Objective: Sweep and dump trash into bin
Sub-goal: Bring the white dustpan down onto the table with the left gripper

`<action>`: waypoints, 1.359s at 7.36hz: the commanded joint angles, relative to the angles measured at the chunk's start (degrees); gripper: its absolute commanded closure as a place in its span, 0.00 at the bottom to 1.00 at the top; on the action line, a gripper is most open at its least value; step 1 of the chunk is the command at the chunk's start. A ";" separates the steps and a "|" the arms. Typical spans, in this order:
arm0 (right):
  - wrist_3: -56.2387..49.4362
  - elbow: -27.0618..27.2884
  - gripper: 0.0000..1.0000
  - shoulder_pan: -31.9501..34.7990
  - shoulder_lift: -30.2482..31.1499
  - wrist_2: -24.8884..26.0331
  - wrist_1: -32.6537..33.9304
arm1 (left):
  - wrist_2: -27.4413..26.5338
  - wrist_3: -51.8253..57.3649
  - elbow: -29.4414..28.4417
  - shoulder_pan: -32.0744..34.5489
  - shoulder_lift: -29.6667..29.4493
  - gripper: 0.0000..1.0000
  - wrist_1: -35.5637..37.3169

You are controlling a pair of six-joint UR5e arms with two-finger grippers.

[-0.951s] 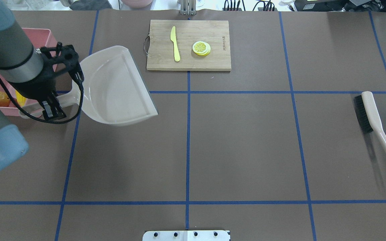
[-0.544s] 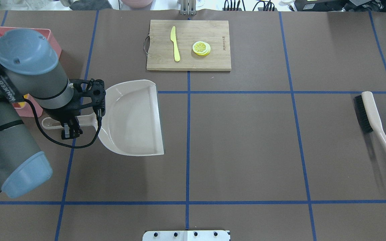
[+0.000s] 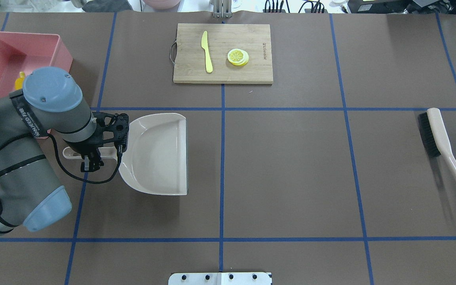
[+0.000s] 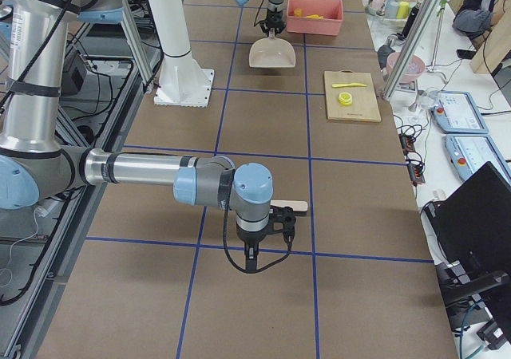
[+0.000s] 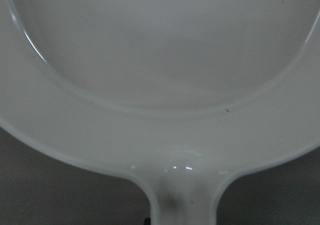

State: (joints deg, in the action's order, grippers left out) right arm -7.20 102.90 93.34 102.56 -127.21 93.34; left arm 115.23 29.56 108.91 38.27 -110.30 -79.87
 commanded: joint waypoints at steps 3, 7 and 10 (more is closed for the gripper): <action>0.00 -0.06 0.00 0.00 0.01 0.03 0.00 | -0.09 -0.30 -2.90 -3.28 -3.50 1.00 -0.91; 0.00 -0.06 0.00 0.00 0.01 0.03 0.00 | -0.44 -0.12 -3.88 -3.38 -3.95 0.70 -0.91; 0.00 -0.06 0.00 0.00 0.01 -0.06 0.00 | -0.53 -0.12 -3.97 -3.47 -3.43 0.05 -0.91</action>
State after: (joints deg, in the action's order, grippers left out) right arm -7.21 102.83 93.34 102.57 -127.19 93.34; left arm 114.73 29.44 104.95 34.78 -113.91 -80.77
